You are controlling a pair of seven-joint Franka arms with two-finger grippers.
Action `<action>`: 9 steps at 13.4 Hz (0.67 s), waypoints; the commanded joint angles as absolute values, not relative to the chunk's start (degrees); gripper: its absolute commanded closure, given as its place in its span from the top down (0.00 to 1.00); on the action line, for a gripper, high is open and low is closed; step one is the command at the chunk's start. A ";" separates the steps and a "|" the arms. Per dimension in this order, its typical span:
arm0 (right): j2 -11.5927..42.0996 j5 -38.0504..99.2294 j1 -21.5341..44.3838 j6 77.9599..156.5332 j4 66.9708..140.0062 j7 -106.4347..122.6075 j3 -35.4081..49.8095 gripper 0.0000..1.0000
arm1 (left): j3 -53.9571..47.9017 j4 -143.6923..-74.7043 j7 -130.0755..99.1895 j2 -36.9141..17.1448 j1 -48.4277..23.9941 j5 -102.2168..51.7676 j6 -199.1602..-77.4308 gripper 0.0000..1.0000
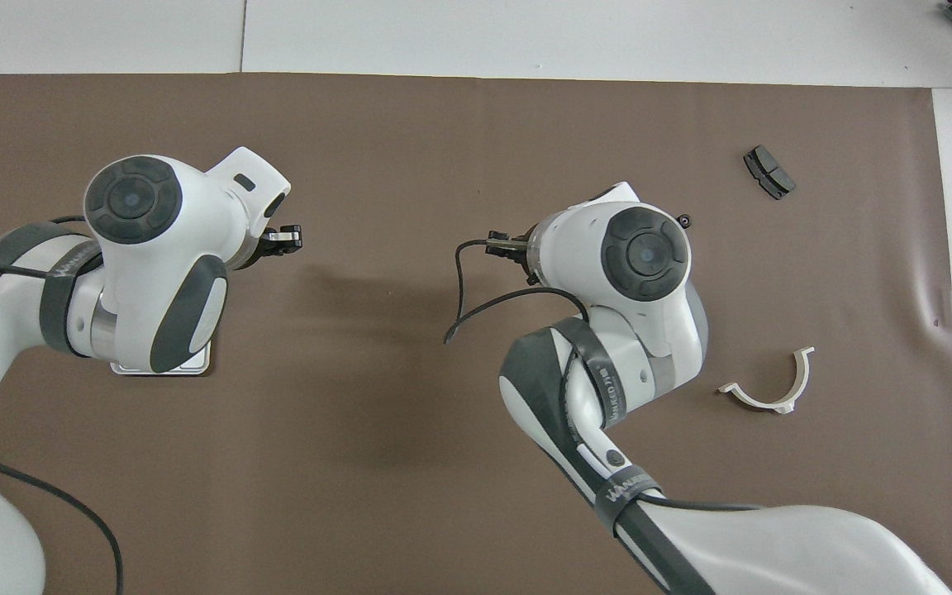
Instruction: Pick bearing gear from pile to tray
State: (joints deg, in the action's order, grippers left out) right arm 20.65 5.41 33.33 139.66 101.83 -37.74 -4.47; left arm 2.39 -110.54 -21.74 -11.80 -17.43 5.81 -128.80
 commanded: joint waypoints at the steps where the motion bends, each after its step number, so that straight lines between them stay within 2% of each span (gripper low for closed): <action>1: 29.59 5.45 37.33 142.54 93.71 -44.88 -4.57 0.00 | 1.67 -114.95 -15.77 -9.93 -11.98 5.89 -131.04 0.00; 2: 31.71 5.19 38.83 144.56 93.17 -47.09 -4.66 0.00 | 1.67 -115.74 -13.04 -9.76 -10.21 5.89 -132.35 0.00; 3: 32.69 4.84 39.20 146.41 93.34 -47.98 -4.66 0.05 | 1.58 -117.41 -11.35 -9.58 -8.46 5.80 -135.06 0.00; 4: 33.39 4.75 39.63 147.30 93.95 -48.08 -4.57 0.17 | 1.58 -119.77 -10.64 -9.06 -7.31 5.80 -137.96 0.00; 5: 34.01 4.75 40.51 147.74 94.30 -48.08 -4.66 0.39 | 1.58 -121.45 -9.68 -9.05 -6.34 5.80 -140.77 0.00; 6: 34.01 4.66 40.52 147.48 94.39 -48.08 -4.66 0.99 | 1.58 -121.99 -8.97 -9.75 -5.20 5.80 -143.32 0.00; 8: 33.58 3.09 40.61 147.04 93.87 -47.99 -4.92 1.00 | 1.58 -122.08 -8.53 -12.12 -4.48 5.80 -146.41 0.03; 9: 33.05 2.12 40.17 146.61 94.04 -47.90 -5.36 1.00 | 1.67 -122.08 -7.83 -13.00 -4.40 5.80 -148.08 0.15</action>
State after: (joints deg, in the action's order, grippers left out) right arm 33.78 4.25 40.56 147.53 94.82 -47.05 -4.69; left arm 2.27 -121.14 -9.23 -11.94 -5.23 5.81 -144.39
